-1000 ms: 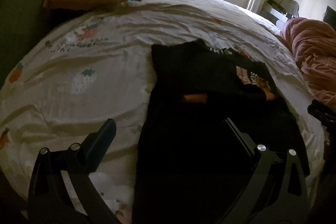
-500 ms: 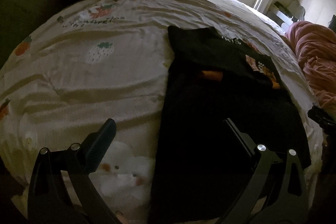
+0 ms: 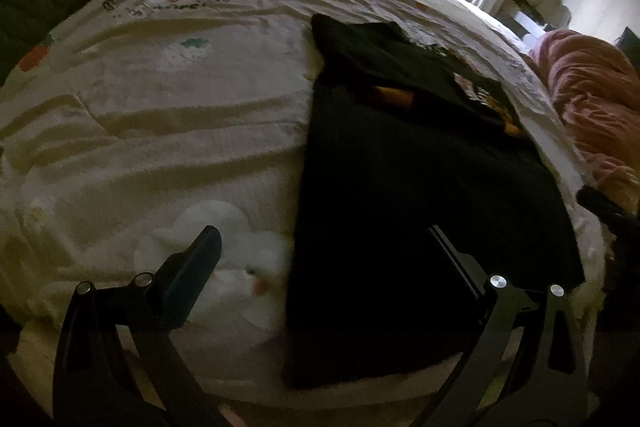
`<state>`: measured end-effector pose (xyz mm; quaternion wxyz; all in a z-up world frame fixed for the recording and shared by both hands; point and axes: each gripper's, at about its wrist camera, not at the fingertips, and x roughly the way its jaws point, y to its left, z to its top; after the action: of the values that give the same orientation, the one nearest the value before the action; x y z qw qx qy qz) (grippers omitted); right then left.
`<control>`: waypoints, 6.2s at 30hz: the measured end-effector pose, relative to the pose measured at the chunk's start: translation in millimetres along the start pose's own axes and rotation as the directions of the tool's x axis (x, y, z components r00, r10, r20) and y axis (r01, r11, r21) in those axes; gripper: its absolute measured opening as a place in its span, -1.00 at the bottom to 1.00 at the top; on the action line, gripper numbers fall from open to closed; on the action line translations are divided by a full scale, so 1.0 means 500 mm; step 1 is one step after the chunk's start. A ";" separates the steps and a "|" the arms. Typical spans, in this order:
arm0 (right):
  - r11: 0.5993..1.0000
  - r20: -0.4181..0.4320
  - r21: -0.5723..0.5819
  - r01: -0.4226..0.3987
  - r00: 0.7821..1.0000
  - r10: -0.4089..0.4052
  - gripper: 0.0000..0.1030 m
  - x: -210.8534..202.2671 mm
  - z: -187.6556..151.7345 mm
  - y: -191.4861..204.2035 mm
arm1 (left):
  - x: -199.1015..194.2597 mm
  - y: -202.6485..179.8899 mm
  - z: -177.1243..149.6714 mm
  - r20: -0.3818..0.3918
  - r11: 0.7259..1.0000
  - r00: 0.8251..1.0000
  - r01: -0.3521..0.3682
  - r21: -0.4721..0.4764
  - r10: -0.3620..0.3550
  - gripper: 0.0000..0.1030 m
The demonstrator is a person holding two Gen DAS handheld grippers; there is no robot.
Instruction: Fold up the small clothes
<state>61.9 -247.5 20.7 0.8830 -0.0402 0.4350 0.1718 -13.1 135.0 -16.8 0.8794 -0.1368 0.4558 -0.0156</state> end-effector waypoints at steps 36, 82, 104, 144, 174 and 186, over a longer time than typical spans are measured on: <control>0.988 -0.263 0.086 -0.127 0.954 0.146 0.13 -0.035 -0.167 -0.100 | 0.020 0.000 -0.078 -0.096 0.997 0.993 0.069 -0.034 -0.072 -0.56; 0.975 0.302 0.074 -0.211 0.936 0.180 -0.85 -0.194 0.035 -0.160 | -0.125 -0.054 0.144 0.169 1.000 0.985 -0.023 -0.016 0.026 -0.95; 0.989 0.346 0.089 -0.120 0.935 0.082 -0.85 -0.124 0.164 -0.188 | -0.075 -0.086 0.305 0.230 0.996 0.970 -0.085 0.014 0.080 -0.94; 0.993 0.170 0.116 0.025 0.984 -0.045 -0.83 0.145 0.279 -0.221 | 0.170 -0.066 0.419 0.143 0.978 0.968 -0.208 0.014 0.204 -0.76; 0.996 0.028 -0.093 -0.004 1.000 0.006 -0.45 0.219 0.169 -0.064 | 0.266 -0.153 0.269 0.086 0.949 0.972 -0.231 0.213 0.217 -0.82; 0.995 -0.034 -0.093 0.028 0.999 -0.032 -0.45 0.304 0.225 -0.068 | 0.328 -0.156 0.317 0.069 0.941 0.966 -0.258 0.219 0.249 -0.82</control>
<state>244.0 -214.0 -31.3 0.8748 -0.0906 0.4415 0.1777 218.1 70.9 -40.9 0.8929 0.0239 0.4470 0.0487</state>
